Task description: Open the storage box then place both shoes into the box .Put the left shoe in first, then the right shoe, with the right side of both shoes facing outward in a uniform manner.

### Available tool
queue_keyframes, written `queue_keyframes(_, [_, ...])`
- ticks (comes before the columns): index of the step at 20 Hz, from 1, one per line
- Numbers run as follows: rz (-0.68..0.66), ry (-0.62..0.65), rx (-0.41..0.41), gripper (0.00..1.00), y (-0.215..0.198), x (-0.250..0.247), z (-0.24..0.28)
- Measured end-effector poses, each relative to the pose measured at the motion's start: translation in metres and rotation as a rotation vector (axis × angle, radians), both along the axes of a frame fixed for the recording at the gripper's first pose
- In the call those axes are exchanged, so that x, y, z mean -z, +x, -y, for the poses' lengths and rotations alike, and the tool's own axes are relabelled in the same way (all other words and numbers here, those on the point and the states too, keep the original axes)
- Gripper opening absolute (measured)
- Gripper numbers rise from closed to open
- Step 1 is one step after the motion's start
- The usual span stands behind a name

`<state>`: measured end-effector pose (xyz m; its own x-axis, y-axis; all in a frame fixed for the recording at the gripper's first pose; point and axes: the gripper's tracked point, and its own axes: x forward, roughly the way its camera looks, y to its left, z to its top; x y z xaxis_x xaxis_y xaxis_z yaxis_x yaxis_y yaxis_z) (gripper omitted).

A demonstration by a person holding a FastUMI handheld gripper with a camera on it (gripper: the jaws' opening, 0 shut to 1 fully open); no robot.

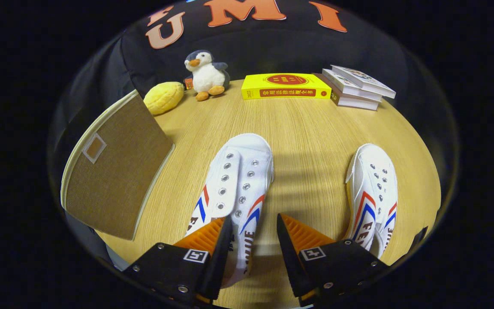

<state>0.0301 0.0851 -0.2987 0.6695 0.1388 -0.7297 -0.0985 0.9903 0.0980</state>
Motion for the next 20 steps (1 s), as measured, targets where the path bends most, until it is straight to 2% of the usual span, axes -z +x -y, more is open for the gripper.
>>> queue_keyframes(2, [-0.026, 0.021, 0.001, 0.63, -0.001, 0.001, 0.0])
queue_keyframes(4, [-0.018, 0.029, -0.07, 0.62, 0.0, 0.002, -0.011])
queue_keyframes(5, [-0.003, 0.018, -0.106, 0.46, 0.002, -0.001, -0.013])
queue_keyframes(7, [-0.016, 0.005, -0.102, 0.33, 0.0, 0.001, -0.011])
queue_keyframes(10, [-0.118, 0.103, -0.022, 0.3, -0.003, 0.004, -0.014])
queue_keyframes(13, [-0.007, 0.043, -0.136, 0.23, 0.0, 0.001, -0.011])
queue_keyframes(15, [0.025, 0.09, -0.081, 0.18, -0.001, 0.002, -0.009])
queue_keyframes(17, [-0.013, 0.176, 0.006, 0.05, -0.001, 0.002, -0.009])
queue_keyframes(20, [0.037, 0.2, 0.065, 0.01, 0.004, -0.009, -0.006])
